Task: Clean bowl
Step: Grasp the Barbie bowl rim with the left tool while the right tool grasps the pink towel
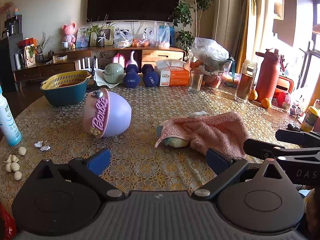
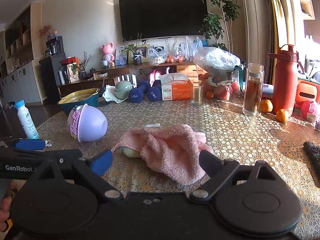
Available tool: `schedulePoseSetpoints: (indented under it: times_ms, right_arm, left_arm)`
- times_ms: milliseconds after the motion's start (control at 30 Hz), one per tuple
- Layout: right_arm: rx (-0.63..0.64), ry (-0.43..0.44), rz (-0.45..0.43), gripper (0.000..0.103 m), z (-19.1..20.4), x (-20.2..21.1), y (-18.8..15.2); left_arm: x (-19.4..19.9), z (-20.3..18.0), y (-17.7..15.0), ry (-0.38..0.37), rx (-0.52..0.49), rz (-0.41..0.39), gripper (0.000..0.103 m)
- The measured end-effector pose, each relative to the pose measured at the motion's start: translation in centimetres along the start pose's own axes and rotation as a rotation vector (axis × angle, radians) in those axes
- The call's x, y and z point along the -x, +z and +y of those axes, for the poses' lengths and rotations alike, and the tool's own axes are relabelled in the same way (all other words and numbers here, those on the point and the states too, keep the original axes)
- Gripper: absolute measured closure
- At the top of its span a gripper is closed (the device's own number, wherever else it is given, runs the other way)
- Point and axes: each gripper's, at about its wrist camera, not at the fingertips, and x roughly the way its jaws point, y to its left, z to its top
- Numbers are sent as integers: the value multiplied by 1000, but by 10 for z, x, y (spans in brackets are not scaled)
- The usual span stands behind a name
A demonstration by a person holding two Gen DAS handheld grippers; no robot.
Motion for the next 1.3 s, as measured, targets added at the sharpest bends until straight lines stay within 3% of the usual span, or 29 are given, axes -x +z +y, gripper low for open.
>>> schedulePoseSetpoints:
  times_ms: [333,767,1000,1300]
  right_arm:
    - [14,2,8,11,-2,-9,4]
    - [38,-97,90,11,-27,-64,2]
    - [0,-11,220,9,-31,-109,4]
    - [-5,7,233,9,-12,-148,24]
  left_arm:
    - [-9,8,7,5,-28,-17,0]
    - [-57,47,27,82,-75,-32,0]
    - [-77,74,35,126,-57,-11,0]
    - [-97,88,38,115,-60,25,0]
